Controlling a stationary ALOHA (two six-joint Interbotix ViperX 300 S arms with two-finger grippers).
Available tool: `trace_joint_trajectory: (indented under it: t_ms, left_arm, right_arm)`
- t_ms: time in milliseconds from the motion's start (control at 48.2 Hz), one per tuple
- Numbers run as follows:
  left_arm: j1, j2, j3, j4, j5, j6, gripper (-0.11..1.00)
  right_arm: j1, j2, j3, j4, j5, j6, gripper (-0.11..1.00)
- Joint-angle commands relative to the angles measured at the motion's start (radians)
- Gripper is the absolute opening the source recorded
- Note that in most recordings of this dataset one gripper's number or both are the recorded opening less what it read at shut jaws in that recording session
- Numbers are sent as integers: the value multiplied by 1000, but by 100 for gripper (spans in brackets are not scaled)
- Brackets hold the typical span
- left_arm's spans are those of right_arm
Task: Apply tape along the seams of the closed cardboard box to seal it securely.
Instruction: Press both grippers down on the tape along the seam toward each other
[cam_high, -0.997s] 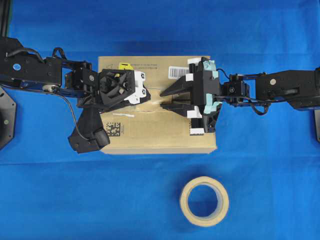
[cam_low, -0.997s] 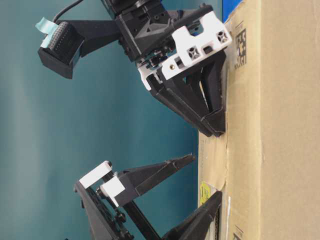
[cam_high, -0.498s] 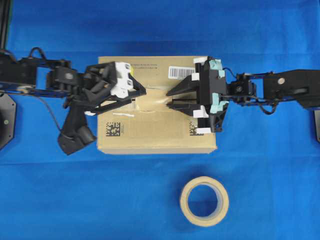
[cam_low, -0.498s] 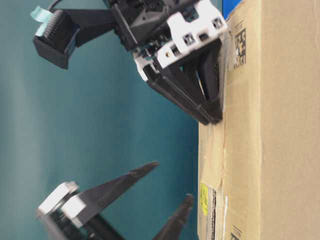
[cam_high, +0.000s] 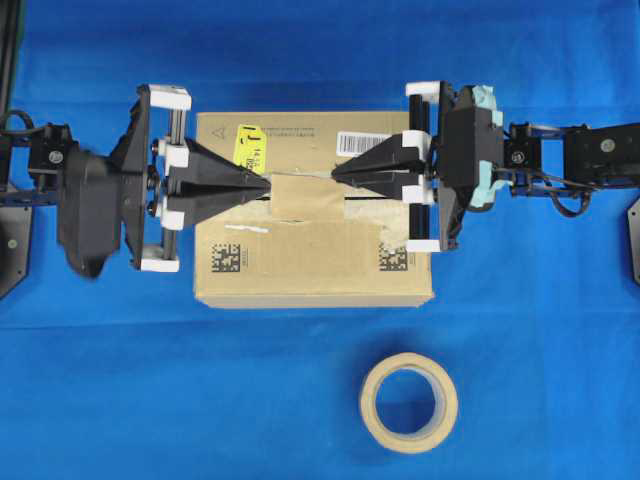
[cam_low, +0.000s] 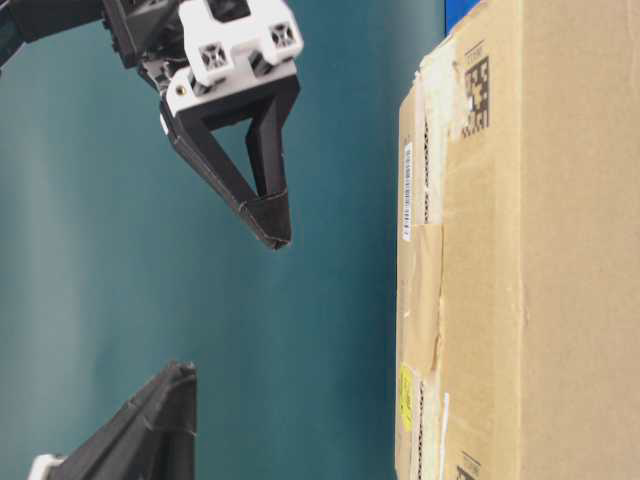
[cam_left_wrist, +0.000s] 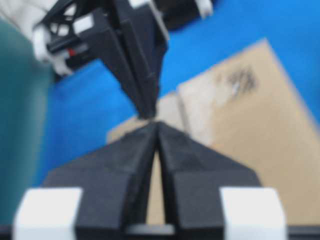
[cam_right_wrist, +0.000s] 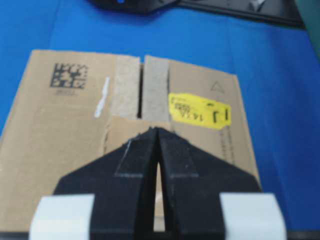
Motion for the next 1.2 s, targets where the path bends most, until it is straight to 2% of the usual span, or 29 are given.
trace_joint_trajectory:
  t_ms: [0,83,228,540,768,893,1017,1184]
  left_arm:
    - [12,17,-14,5,-37,-117,-1]
    - [26,52,-20,9,-46,-195,0]
    - [26,123,-41,9,-61,-241,0]
    - [37,267,-54,-9,-115,-250,0]
    - [61,345,-52,-20,-121,-262,0]
    - [81,367,-44,-20,-121,-302,0]
    - [100,376,-28,-20,-121,-356,0]
    - [101,364,8,-20,-110,-385,0]
  right_arm:
    - [-5,9,-37,-2,-15,-5,0]
    - [-11,46,-60,-3,-12,-5,0]
    - [-25,114,-98,-3,-12,-5,0]
    - [-28,207,-152,-2,-11,-5,0]
    - [-28,238,-138,2,-9,6,0]
    - [-25,241,-124,6,-9,6,0]
    - [-14,241,-98,28,-9,8,0]
    - [0,239,-52,77,-8,8,0]
